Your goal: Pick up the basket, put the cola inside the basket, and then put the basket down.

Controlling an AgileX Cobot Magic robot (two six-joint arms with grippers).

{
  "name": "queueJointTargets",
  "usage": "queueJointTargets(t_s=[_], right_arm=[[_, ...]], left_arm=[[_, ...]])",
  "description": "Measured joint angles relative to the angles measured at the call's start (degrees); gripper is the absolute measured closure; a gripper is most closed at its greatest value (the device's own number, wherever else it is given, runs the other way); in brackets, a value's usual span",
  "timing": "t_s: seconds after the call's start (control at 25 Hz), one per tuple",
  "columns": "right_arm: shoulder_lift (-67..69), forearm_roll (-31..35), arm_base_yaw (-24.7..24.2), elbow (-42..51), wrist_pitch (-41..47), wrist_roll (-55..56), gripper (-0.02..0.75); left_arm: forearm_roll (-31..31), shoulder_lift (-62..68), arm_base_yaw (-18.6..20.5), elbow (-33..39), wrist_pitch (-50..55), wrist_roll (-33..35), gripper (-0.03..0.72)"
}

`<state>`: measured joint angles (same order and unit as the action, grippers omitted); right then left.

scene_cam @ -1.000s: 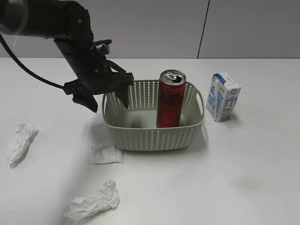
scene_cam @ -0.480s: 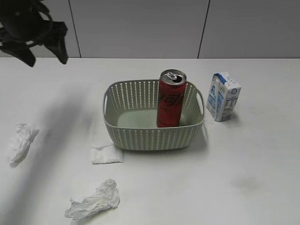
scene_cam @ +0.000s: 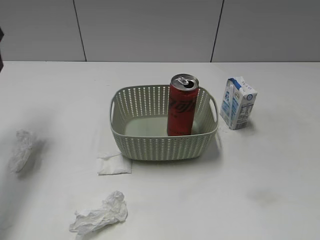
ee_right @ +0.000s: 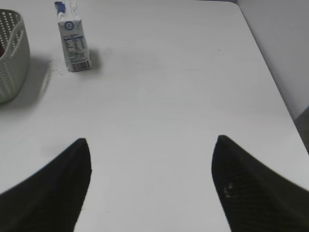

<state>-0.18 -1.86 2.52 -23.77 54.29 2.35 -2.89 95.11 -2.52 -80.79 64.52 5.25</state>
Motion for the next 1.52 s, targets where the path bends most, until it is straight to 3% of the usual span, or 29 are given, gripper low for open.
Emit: queueJointTargets(t_s=[0.4,0.68,1.0,1.52], right_arm=[[0.00,0.25,-1.82,0.00,0.00,0.01,0.149],[0.00,0.29,-1.82,0.00,0.00,0.01,0.149],[0.00,0.35,-1.82,0.00,-0.04,0.06,0.149],[0.00,0.41,-1.82,0.00,-0.04,0.06,0.149]], left_arm=[[-3.28,-32.86,0.05,33.29,-7.49,0.00,0.098],[-3.68,-56.54,0.05,46.62,-10.20,0.00,0.098],[-3.38,-75.18,0.05,50.18,-11.44,0.00,0.098],[-2.19,-89.31,0.05,50.78,-6.26,-0.06,0.099]])
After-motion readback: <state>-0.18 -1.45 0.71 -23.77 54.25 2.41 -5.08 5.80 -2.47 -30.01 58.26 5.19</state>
